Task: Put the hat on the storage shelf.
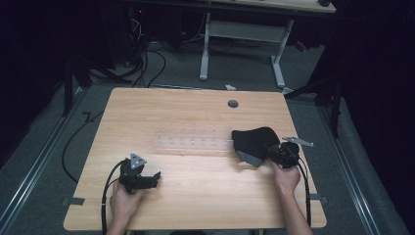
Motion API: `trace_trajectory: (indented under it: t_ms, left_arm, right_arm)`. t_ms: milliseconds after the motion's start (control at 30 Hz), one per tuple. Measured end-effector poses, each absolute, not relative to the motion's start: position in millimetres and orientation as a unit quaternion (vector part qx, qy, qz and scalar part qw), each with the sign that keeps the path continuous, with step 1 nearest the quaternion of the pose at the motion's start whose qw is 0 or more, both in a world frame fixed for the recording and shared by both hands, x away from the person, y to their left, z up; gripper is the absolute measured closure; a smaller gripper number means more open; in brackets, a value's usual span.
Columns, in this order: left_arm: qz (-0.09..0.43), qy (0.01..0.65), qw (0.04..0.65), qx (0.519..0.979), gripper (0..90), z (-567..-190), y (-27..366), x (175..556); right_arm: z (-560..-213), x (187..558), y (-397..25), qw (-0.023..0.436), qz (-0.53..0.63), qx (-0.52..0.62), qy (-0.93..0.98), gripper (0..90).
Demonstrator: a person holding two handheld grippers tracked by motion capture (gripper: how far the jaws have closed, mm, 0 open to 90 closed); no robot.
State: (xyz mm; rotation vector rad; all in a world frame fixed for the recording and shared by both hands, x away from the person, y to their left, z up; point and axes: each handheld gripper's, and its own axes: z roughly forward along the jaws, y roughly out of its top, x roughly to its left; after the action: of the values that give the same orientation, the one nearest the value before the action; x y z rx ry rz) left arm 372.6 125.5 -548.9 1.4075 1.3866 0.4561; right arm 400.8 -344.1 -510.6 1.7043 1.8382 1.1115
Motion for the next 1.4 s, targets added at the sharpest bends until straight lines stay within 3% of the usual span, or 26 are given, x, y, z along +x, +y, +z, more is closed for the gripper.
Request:
trace_trajectory:
  t_ms: [233, 367, 933, 1400]
  left_arm:
    - [0.189, 0.578, 0.530, 0.591, 12.6, -548.8, 125.6, 372.2]
    - [0.188, 0.578, 0.531, 0.590, 12.8, -548.6, 125.8, 372.2]
    - [0.189, 0.579, 0.531, 0.589, 13.2, -548.6, 125.7, 372.2]
    - [0.189, 0.576, 0.533, 0.590, 14.8, -548.6, 125.5, 371.9]
  right_arm:
    - [-511.8, 398.9, -351.1, 0.189, 0.402, 0.610, 0.657, 75.7]
    - [-515.0, 396.1, -354.9, 0.176, 0.416, 0.613, 0.648, 79.0]
    - [-513.8, 387.5, -360.5, 0.146, 0.448, 0.619, 0.628, 84.0]
    - [-501.3, 369.2, -362.0, 0.167, 0.448, 0.612, 0.630, 84.2]
